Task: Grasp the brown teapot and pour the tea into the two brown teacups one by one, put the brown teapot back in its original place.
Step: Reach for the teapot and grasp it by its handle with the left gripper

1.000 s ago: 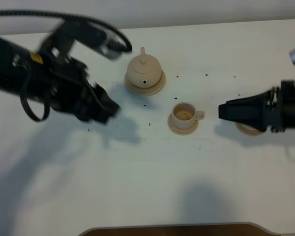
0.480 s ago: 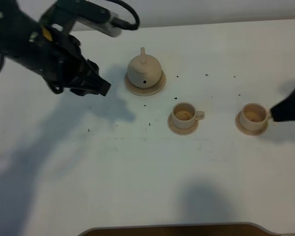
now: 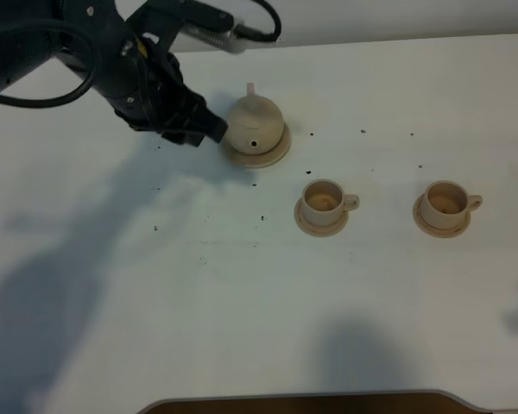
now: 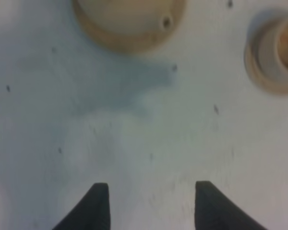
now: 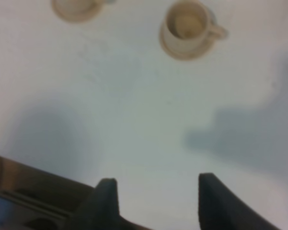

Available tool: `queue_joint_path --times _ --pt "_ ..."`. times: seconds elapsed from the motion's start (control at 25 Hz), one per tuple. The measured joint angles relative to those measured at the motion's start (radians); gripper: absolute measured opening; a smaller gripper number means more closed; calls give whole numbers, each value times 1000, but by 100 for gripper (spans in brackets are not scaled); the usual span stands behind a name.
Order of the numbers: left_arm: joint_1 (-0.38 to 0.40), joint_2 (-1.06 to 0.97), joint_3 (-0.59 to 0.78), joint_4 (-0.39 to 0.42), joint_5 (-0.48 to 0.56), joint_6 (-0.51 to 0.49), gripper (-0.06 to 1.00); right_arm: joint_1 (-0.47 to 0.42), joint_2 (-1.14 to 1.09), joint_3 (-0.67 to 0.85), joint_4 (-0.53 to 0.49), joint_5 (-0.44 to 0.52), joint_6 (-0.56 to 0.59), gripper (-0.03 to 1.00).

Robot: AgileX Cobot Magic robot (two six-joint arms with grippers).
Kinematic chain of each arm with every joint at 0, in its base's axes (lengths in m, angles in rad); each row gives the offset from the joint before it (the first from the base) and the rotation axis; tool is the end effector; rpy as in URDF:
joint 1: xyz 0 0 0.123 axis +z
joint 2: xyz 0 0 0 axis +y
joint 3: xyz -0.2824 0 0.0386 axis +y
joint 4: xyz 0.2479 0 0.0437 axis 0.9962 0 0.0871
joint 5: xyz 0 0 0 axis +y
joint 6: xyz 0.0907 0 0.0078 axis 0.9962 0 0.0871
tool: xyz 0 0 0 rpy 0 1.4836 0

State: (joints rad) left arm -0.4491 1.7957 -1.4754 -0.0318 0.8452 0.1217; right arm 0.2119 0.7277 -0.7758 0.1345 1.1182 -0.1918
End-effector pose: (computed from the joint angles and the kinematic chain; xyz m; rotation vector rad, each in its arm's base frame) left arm 0.3527 -0.1724 0.2729 0.7286 2.5547 -0.1469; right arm 0.1058 0.0340 0.3201 -0.4834 2.5036 0.1849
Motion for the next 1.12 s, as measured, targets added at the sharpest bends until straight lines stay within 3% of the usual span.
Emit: queue_joint_path --times 0.44,0.92,1.12 --pt "0 11 -18 5 -89 -5 41 1 -353 276 -21 -30 4 41" --pt "0 11 -18 5 -113 13 41 0 -413 283 5 -48 16 41" --pt "0 16 -18 6 -117 15 41 -126 -457 283 34 -51 18 41"
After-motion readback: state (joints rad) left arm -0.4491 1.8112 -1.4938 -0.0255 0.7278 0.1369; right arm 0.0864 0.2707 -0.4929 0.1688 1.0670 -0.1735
